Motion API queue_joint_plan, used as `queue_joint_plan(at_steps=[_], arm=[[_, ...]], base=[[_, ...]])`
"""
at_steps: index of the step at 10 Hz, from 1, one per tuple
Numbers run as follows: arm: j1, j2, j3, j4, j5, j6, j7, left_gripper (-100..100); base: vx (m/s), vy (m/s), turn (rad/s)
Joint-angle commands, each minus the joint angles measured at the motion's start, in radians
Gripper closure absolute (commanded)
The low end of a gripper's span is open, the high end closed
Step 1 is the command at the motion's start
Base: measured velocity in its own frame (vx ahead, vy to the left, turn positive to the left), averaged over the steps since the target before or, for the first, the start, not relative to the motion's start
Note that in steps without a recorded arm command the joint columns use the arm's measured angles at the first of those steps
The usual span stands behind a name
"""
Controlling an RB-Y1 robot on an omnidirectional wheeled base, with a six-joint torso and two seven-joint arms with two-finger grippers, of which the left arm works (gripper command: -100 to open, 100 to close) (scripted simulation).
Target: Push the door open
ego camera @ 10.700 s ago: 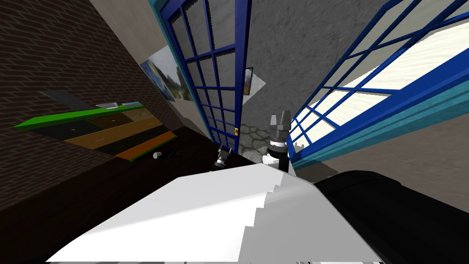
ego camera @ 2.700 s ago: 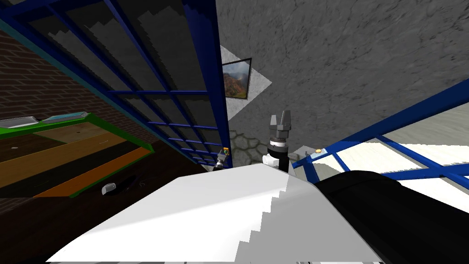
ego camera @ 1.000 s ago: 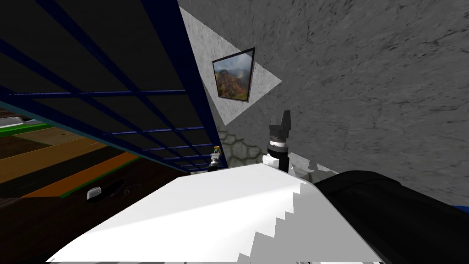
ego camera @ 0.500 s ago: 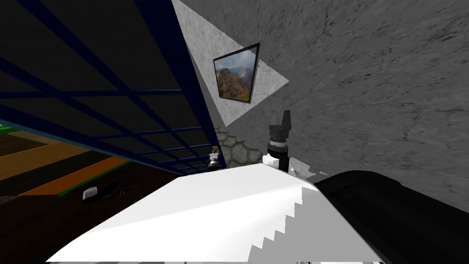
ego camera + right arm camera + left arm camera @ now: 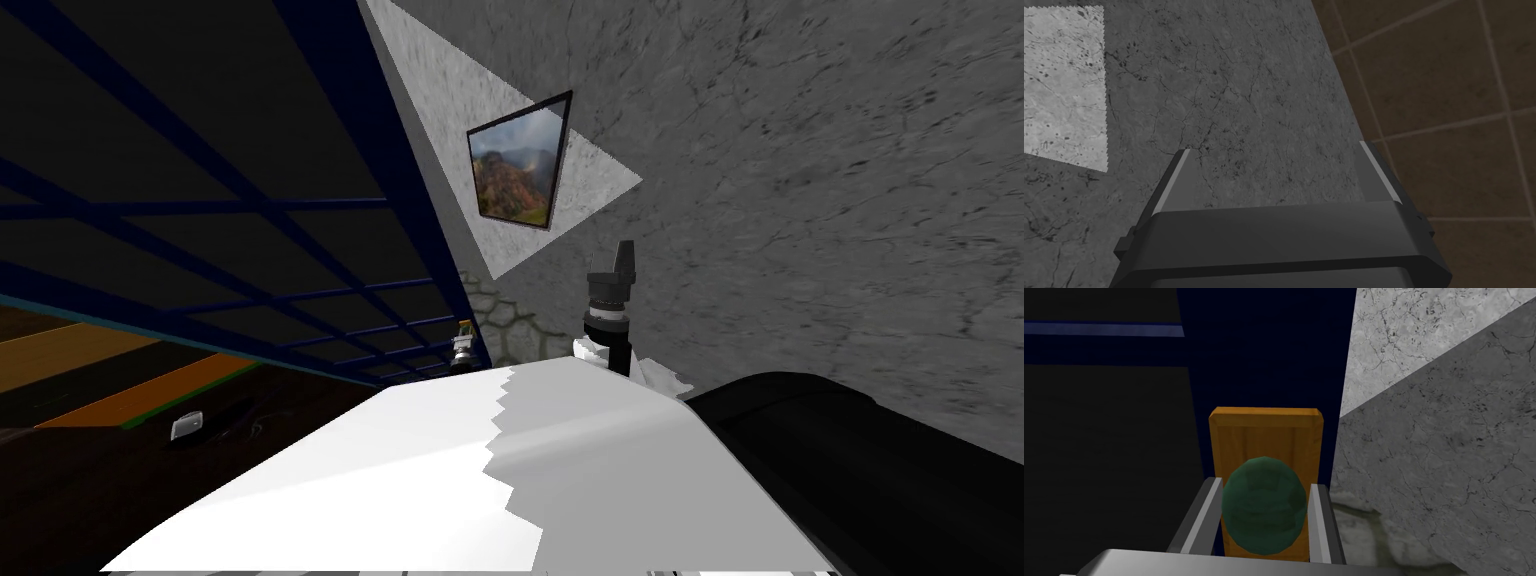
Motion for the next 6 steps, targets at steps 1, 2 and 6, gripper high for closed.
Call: queue_joint_plan(at_steps=[1,2,6], arm=[[0.003,0.014,0.017,-0.029,0.008,0.011,-0.006,100],[0.001,0.021,0.037,-0.028,0.019,0.008,-0.012,100],[-0.002,0.011,0.079,-0.026,0.041,0.003,-0.023,100]], base=[[0.116,-0.061,0.041],[0.164,-0.053,0.053],[0.214,-0.083,0.07]])
